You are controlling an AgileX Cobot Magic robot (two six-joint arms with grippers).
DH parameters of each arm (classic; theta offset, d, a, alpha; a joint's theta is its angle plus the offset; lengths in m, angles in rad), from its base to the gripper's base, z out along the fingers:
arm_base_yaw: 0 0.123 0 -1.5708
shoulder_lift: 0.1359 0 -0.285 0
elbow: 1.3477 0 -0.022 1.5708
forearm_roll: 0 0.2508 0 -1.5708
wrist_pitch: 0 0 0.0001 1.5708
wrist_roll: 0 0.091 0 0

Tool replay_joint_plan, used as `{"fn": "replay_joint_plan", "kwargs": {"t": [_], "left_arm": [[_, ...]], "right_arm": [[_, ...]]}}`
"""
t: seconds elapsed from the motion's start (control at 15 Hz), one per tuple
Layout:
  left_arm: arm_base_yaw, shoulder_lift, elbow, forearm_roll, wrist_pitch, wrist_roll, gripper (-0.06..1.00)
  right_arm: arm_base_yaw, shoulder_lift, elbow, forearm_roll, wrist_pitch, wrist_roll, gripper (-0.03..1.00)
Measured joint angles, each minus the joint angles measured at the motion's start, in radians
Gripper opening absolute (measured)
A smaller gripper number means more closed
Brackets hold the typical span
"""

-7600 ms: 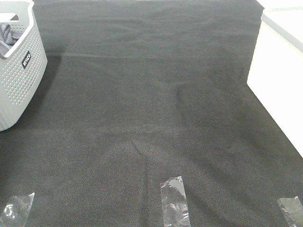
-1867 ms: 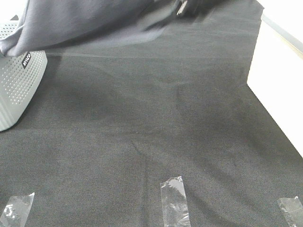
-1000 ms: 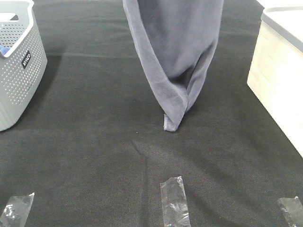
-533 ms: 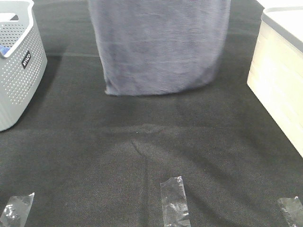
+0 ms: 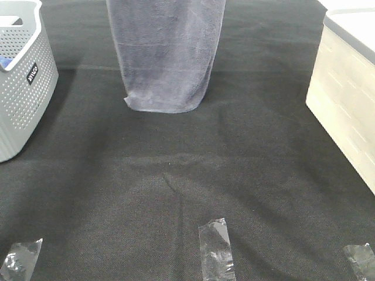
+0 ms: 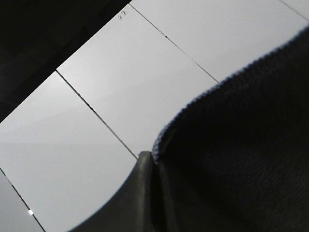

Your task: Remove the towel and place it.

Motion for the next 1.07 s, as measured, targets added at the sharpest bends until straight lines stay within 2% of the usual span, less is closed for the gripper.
{"fn": "replay_joint_plan", "kwargs": {"t": [0.2, 0.47, 0.6, 0.93, 1.07], "left_arm": [[0.003, 0.132, -0.210, -0.002, -0.028, 0.000, 0.00], [0.023, 0.287, -0.542, -0.005, 0.061, -0.006, 0.00], [0.026, 0.307, -0.585, -0.006, 0.091, -0.018, 0.00], [0.026, 0.310, -0.588, -0.004, 0.130, -0.021, 0.00], [0.026, 0.310, -0.589, -0.003, 0.102, -0.021, 0.00]], "right_arm": [[0.000, 0.106, -0.147, 0.011, -0.033, 0.008, 0.02], [-0.027, 0.143, -0.202, 0.062, -0.140, 0.028, 0.02], [-0.038, 0.144, -0.204, 0.067, -0.147, 0.048, 0.02], [-0.038, 0.145, -0.204, 0.068, -0.140, 0.080, 0.02], [-0.038, 0.145, -0.204, 0.070, -0.200, 0.080, 0.02]]}}
